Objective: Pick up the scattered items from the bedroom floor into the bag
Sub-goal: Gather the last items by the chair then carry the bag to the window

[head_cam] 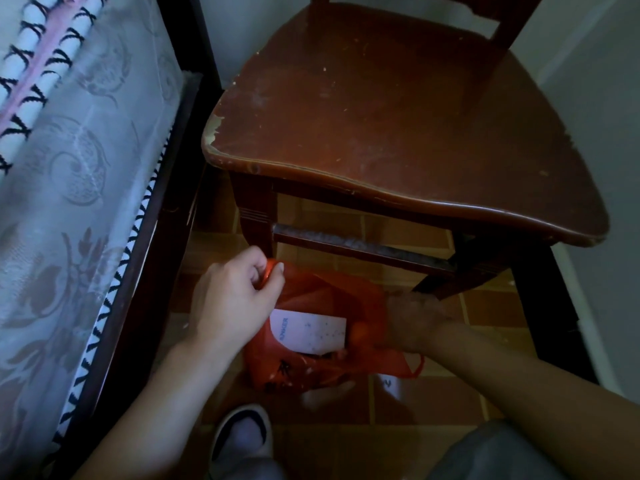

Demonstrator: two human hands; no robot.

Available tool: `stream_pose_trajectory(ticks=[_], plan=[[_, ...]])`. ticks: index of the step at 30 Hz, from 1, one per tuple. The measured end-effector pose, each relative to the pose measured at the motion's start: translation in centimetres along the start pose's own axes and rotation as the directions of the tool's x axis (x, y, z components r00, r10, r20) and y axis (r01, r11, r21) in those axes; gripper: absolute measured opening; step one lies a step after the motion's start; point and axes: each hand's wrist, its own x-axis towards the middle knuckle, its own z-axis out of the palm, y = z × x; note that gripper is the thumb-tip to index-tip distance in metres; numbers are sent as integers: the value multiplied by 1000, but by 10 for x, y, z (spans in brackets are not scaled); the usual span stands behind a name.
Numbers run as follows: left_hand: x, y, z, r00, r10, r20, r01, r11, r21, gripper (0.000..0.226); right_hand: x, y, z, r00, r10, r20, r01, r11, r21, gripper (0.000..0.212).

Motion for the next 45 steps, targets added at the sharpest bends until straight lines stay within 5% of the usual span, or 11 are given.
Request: stream_pose_trajectory(ticks=[5,8,10,15,21,24,29,33,37,40,45], plan=[[0,12,7,1000,28,-15,-29,993,-116,47,6,18,18,965,200,171,-191,979,-69,51],[1,13,6,1000,13,-3,-14,986,-168,46,1,22,9,961,119,250,-146,985,93,32],[2,16,3,999,39,8,-36,977,-212,45,-8,23,-10,985,-31,172,-17,962,271,16],[1,26,-12,987,141,81,-113,952,-284,42,-80,3,-86,954,-255,-155,294,707,643,24],[9,10,-37,977,113,181,-64,964,-258,40,-123,12,-87,879,-117,-462,460,464,757,23],[6,12,-34,971,99,216,-56,979,-197,39,-112,10,-72,891,-106,-442,414,588,694,23],[6,23,-26,984,75,160,-24,954,-297,35,-105,7,-68,789,-35,-614,546,500,672,21],[6,15,-22,968,38,246,3,986,-165,36,-95,5,-58,849,-95,-520,429,698,573,20],[10,17,-22,983,48,178,-26,992,-123,37,-92,15,-56,804,4,-595,397,742,540,19],[10,22,-19,984,70,165,-58,995,-78,44,-93,18,-60,766,100,-635,413,681,605,18],[3,37,-11,999,42,24,-33,954,-299,36,-99,8,-67,707,200,-679,509,522,684,15]])
